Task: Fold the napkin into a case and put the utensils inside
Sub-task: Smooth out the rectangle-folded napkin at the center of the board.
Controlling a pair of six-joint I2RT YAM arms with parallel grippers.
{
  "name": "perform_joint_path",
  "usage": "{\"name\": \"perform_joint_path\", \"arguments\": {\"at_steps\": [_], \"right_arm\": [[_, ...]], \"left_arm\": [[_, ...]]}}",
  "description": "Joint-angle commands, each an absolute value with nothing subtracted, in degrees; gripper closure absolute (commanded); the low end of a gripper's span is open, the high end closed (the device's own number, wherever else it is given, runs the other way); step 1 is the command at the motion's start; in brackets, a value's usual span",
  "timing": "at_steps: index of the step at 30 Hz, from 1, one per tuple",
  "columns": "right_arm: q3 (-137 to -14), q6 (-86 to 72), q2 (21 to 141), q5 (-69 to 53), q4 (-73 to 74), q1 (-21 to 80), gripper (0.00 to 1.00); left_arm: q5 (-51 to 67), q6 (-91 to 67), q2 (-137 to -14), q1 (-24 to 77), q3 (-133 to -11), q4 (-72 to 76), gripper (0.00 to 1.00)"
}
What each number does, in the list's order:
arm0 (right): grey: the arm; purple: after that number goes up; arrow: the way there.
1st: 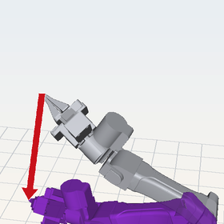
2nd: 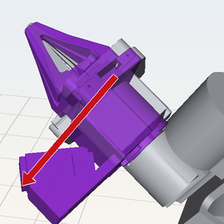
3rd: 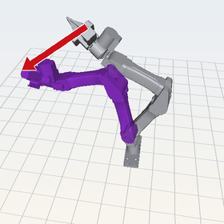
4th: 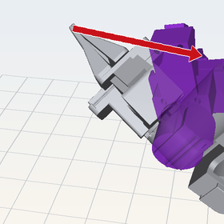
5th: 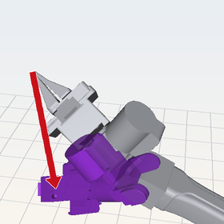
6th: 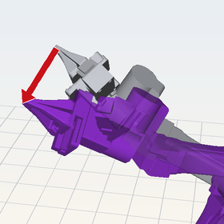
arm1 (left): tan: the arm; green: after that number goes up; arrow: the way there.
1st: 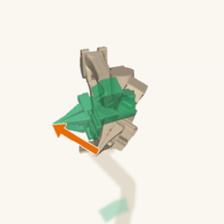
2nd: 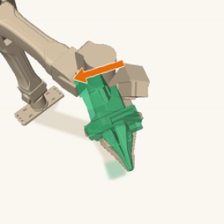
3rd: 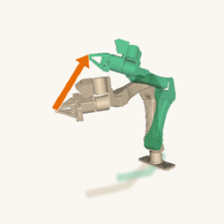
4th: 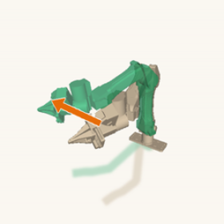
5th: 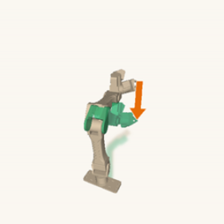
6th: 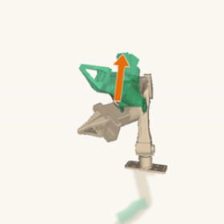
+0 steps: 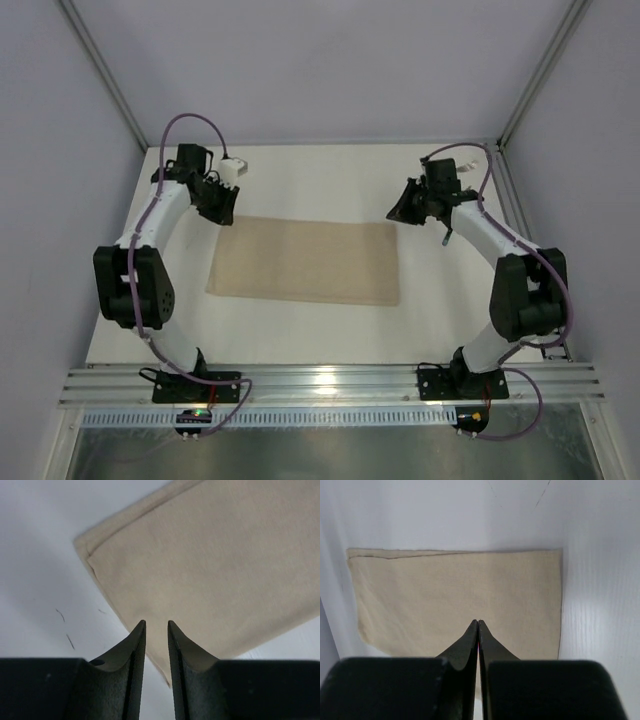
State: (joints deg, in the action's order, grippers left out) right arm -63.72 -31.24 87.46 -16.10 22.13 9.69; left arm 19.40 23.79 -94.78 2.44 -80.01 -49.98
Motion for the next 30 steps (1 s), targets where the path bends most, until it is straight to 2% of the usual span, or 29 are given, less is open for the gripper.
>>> {"name": "perform_joint_path", "arguments": {"at_steps": [1,8,16,22,25,28,29,30], "right_arm": [[-69.5,-32.2,96.0,-19.5,17.8,10.7,0.96],[-76.0,-32.3,109.3,-16.9,17.1,10.5,0.96],[-78.3,-33.9,117.4,-14.7,16.3,9.6,0.96],[-79.9,-31.3,116.4,-12.4,17.8,9.0,0.96],[-80.7,-28.3,111.4,-11.2,21.3,8.9,0.96],[-78.0,-25.6,105.9,-8.8,23.7,9.5,0.88],[-76.3,-25.3,103.7,-7.9,24.6,9.6,0.75],[-71.7,-25.2,99.1,-7.2,24.9,9.6,0.67]], "left_arm": [[16.6,20.7,-103.9,4.6,-84.8,-45.6,0.75],[9.4,20.3,-116.4,6.0,-94.2,-40.5,0.76],[5.1,18.8,-123.7,6.0,-95.4,-35.2,0.76],[5.1,16.9,-125.5,5.6,-94.2,-33.8,0.75],[8.0,15.2,-122.0,5.6,-93.1,-33.5,0.71],[10.1,13.7,-117.8,5.6,-91.9,-33.5,0.67],[11.2,13.5,-116.3,5.5,-91.2,-33.7,0.64],[11.6,13.4,-113.2,5.4,-90.5,-33.9,0.62]]}}
